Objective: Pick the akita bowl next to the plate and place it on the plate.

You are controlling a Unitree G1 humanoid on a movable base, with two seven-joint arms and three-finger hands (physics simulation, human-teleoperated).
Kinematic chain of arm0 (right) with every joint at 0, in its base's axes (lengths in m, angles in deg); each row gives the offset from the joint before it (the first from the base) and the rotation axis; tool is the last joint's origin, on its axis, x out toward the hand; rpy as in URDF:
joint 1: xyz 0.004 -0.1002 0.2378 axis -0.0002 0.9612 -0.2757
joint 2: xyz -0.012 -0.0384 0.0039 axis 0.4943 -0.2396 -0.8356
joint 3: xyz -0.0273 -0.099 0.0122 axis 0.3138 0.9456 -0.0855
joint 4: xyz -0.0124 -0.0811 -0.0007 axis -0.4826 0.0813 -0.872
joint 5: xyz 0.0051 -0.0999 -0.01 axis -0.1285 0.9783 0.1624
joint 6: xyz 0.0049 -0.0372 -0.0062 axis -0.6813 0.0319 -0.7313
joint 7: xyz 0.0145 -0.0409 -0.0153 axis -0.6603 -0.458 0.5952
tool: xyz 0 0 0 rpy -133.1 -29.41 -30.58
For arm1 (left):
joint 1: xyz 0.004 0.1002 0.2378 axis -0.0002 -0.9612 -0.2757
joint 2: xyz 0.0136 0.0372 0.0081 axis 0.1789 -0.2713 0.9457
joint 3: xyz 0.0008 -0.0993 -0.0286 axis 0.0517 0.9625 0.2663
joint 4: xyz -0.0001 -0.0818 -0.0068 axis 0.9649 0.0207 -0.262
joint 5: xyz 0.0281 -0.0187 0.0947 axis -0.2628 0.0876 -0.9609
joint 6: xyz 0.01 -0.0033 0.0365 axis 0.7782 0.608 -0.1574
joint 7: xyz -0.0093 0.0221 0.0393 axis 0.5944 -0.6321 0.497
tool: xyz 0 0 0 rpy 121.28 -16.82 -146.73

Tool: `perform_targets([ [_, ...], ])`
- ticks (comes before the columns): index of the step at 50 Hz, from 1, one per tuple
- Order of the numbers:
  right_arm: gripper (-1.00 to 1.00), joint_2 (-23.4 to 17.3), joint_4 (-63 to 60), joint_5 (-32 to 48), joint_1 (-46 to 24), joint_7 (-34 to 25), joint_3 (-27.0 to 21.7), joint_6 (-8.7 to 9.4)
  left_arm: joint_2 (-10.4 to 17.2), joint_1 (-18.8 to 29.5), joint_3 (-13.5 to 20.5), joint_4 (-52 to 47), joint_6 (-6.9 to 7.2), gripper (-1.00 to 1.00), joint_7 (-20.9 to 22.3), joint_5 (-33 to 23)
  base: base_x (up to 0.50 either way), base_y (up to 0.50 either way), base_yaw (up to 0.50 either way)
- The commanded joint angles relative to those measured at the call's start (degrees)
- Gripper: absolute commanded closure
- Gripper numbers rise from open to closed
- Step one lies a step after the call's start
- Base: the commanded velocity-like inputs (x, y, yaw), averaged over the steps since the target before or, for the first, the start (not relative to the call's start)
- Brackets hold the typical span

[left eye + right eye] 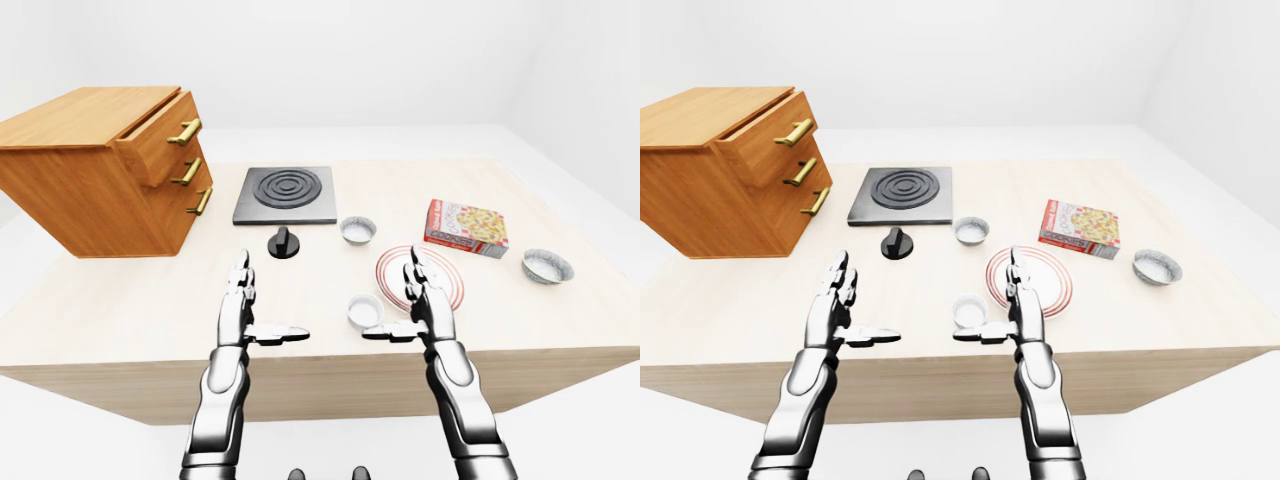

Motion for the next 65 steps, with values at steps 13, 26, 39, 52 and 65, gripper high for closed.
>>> perform_targets([
  [13,-1.0,-0.49,-1.37,-2.88,0.96,-3.08,-1.36,-0.97,0.62,0.12,1.54,-0.58,0.68,-1.0,1.1,1.14,0.0,0.0,0.0],
  [26,-1.0,-0.32,-1.47,-3.9,0.94,-3.27,-1.33,-0.83,0.49,-0.27,1.37,-1.7,1.53,-1.0,0.91,1.42,0.0,0.0,0.0],
  [39,-1.0,-0.31,-1.93,-5.04,1.09,-3.16,-1.49,-0.04,0.49,-0.36,1.23,-1.03,0.75,-1.0,1.09,1.2,0.0,-0.27,0.0],
  [52,-1.0,-0.4,-2.27,-4.86,1.0,-2.8,-1.52,0.62,0.45,-0.37,1.31,-0.77,0.53,-1.0,0.88,1.27,0.0,-0.37,0.0],
  [65,-1.0,-0.42,-2.36,-5.16,1.01,-2.92,-1.72,1.08,0.4,-0.66,1.16,-2.42,1.77,-1.0,0.66,1.26,0.0,-0.38,0.0],
])
